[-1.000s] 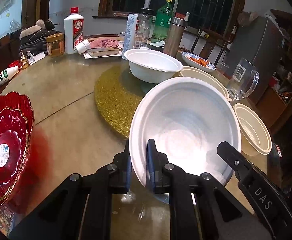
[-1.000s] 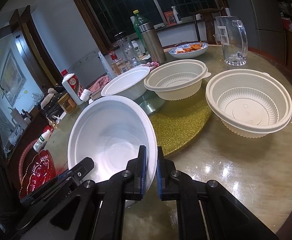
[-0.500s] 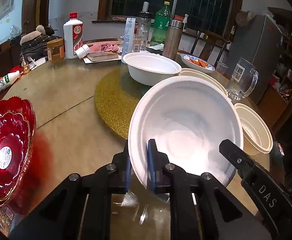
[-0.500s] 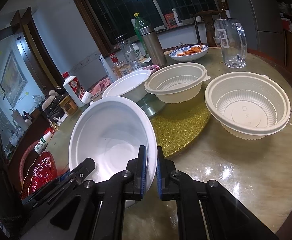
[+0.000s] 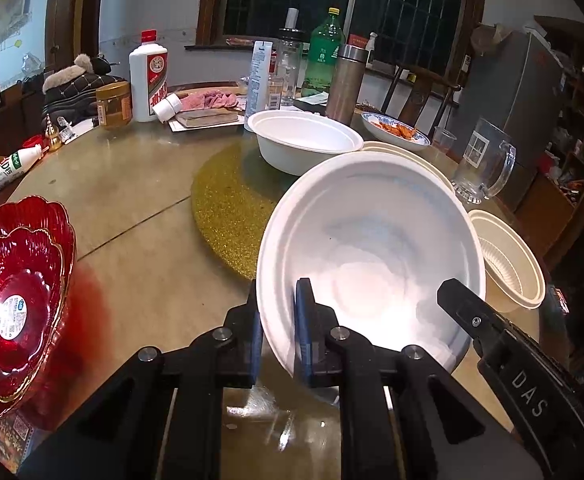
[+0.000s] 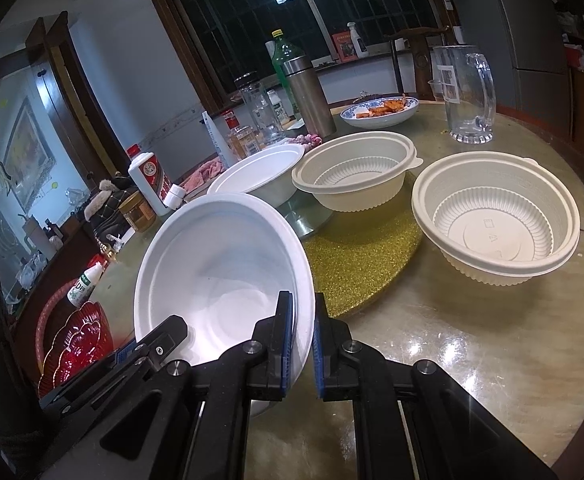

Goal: Organize plates and bowls
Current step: 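Lift the white bowl and carry it toward the stacked red bowls, then lower the white bowl into the red bowls and open the fingers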

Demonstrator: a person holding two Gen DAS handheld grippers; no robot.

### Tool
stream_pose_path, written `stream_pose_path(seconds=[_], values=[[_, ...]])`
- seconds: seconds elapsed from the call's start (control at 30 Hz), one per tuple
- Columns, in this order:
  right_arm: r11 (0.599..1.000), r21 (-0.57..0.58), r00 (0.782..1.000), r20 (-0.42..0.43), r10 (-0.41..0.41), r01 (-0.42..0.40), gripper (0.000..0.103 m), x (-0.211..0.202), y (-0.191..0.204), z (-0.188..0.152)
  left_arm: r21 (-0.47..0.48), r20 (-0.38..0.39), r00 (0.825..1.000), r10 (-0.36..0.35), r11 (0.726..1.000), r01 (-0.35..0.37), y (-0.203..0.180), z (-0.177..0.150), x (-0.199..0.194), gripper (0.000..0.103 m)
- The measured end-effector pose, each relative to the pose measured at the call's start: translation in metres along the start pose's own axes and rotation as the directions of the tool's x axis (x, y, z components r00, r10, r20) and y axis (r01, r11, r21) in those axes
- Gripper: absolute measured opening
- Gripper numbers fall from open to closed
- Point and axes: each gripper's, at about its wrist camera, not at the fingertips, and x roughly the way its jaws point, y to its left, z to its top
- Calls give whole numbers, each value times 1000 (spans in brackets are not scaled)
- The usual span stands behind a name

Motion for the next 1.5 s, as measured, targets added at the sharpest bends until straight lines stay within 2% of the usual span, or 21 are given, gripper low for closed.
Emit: stream_pose_path(seconds=[0.17, 0.37, 0.53, 0.77, 0.97, 1.1, 1.27, 1.5], values=[[1000, -9, 1000, 26, 7, -6, 9, -5, 2, 2, 1, 20, 1000, 15, 1000, -15, -2, 3, -8, 13], [997, -37, 997, 48, 64, -62, 9, -21, 20, 6, -2, 52, 998, 44, 999, -44, 9, 9, -39, 13], [983, -117, 988, 51, 147, -140, 9, -35, 72, 8, -62, 99, 990, 96, 994, -90, 47, 16, -76, 13], [937, -218, 962, -35, 270, -271, 9, -25, 150, -3, -167, 119, 973, 198, 970, -177, 116, 13, -112, 13], [901, -266, 938, -153, 312, -343, 9, 3, 206, -26, -269, 56, 958, 280, 928, -256, 174, 1, -114, 13], [887, -299, 931, -212, 297, -351, 9, 19, 232, -45, -307, -14, 953, 302, 906, -291, 202, -9, -104, 13], [886, -317, 929, -262, 260, -338, 10, 32, 243, -56, -310, -68, 949, 307, 898, -313, 211, -14, -93, 14], [881, -356, 930, -307, 204, -310, 10, 41, 251, -64, -318, -106, 948, 300, 893, -318, 219, -20, -89, 14]])
